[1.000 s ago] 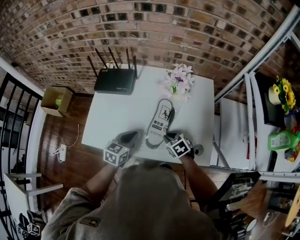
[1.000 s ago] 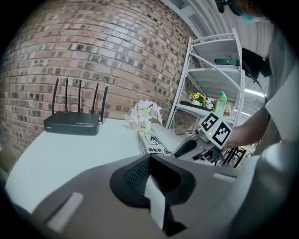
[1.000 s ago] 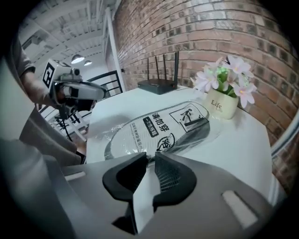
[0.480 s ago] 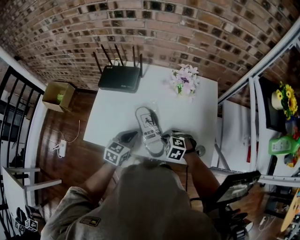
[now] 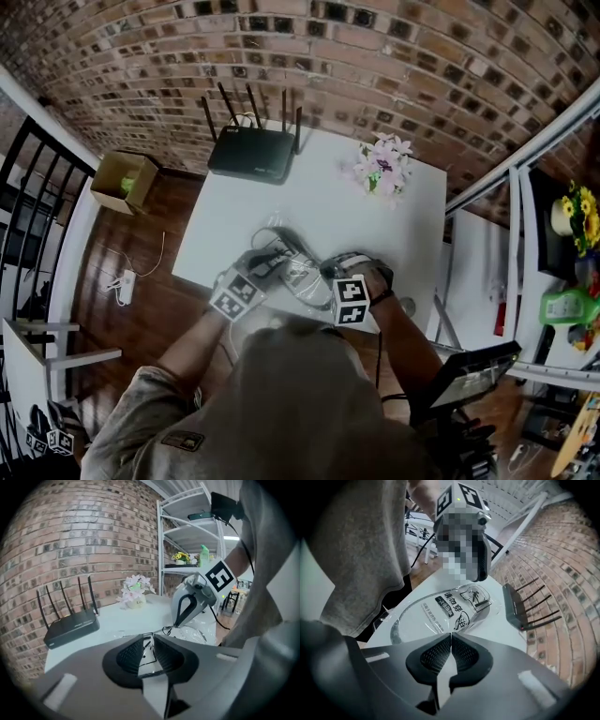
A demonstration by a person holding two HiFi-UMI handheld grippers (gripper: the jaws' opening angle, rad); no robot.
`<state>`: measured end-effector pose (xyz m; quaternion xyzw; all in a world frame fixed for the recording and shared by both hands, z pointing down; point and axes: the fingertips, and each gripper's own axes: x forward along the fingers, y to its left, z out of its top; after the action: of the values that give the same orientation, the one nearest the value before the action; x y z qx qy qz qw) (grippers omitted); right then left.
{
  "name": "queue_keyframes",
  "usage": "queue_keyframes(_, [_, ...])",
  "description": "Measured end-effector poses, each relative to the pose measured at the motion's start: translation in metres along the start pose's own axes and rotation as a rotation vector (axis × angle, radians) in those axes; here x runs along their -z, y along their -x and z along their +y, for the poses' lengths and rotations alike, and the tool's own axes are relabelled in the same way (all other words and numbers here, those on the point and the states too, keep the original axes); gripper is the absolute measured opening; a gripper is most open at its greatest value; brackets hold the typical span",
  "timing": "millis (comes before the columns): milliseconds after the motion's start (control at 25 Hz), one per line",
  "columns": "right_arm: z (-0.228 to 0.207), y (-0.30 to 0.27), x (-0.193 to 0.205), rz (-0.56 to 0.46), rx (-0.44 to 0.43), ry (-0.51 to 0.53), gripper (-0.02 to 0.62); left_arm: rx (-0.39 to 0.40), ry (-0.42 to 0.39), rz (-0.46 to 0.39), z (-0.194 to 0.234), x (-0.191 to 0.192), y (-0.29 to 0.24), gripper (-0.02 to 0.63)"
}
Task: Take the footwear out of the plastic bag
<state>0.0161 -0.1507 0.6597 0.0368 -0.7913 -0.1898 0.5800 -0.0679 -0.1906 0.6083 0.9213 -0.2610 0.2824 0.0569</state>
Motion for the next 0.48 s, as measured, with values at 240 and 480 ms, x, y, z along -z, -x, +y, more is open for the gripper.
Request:
queue_keyframes(240, [-0.013, 0.016, -0.017, 0.015, 0.107, 0.175, 0.015, 0.137, -0.329, 0.09, -0.01, -0.011, -0.013, 0.151])
queue_keyframes(480, [-0.021, 0.033, -0.028, 0.021, 0.206, 0.265, 0.014, 0.266, -0.566, 0.177, -0.021, -0.022, -0.025, 0.261])
